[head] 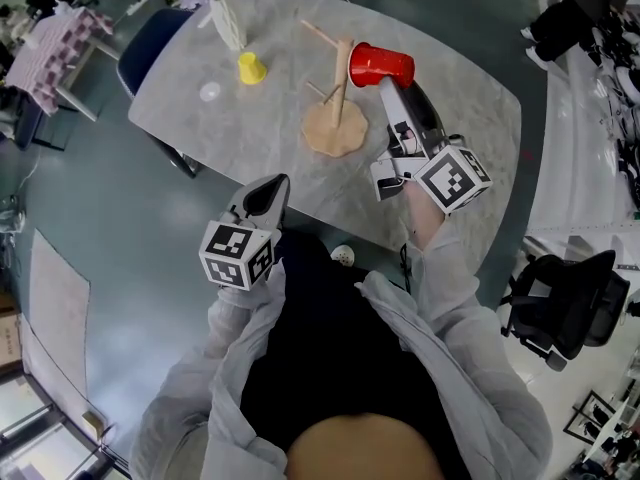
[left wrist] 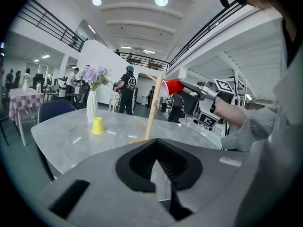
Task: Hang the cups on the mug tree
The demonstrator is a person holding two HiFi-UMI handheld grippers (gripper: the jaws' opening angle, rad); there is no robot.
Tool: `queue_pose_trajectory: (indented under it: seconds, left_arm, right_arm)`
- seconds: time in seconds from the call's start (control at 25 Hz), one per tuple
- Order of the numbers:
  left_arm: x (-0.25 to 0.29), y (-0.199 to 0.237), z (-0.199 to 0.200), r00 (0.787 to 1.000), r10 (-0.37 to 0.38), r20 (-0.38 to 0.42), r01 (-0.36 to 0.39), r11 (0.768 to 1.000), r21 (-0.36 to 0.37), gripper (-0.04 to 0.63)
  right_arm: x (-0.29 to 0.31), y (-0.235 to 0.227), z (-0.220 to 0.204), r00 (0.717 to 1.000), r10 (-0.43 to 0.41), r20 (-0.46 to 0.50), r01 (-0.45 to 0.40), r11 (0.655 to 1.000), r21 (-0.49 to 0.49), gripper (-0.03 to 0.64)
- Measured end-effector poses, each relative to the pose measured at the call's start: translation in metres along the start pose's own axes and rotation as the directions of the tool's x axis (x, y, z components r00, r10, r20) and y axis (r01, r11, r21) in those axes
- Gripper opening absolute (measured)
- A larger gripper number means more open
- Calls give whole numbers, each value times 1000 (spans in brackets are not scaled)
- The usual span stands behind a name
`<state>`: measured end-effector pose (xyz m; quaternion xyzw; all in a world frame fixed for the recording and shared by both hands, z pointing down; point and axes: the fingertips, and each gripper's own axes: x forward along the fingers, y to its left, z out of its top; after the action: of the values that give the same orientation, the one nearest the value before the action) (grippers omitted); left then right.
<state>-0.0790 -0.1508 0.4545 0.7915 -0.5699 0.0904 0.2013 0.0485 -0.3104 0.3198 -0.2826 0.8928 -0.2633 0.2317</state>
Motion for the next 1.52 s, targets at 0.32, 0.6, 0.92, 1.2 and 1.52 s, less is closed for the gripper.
queue_pose_trajectory:
  seconds: [0.32,0.6,0.92,1.2,1.52]
  left_arm:
    - [-2,12,-6,1000,8,-19,-8,1000,-10,8]
    - [0,62,6,999,47,2,-46,999,-27,8]
    - [-15,153,29,996,91,-16,-92,994,-58,8]
    - [-17,225,49,994,109,-19,-110,990,-88,8]
    - [0,284,46,996,65,-55,-70,992,-108,8]
  right_arm:
    - [-5,15,-34,996,12,-87,-22,993,-117,291]
    - [10,74,-88,973,94,-212,-148,956,-253,291]
    - [84,127,-142,955,125,-270,-205,934,-292,287]
    - [149,96,-187,954,-45,-295,-60,939,-338,287]
    - [190,31,-239,900,-277,-336,110,892,-439,288]
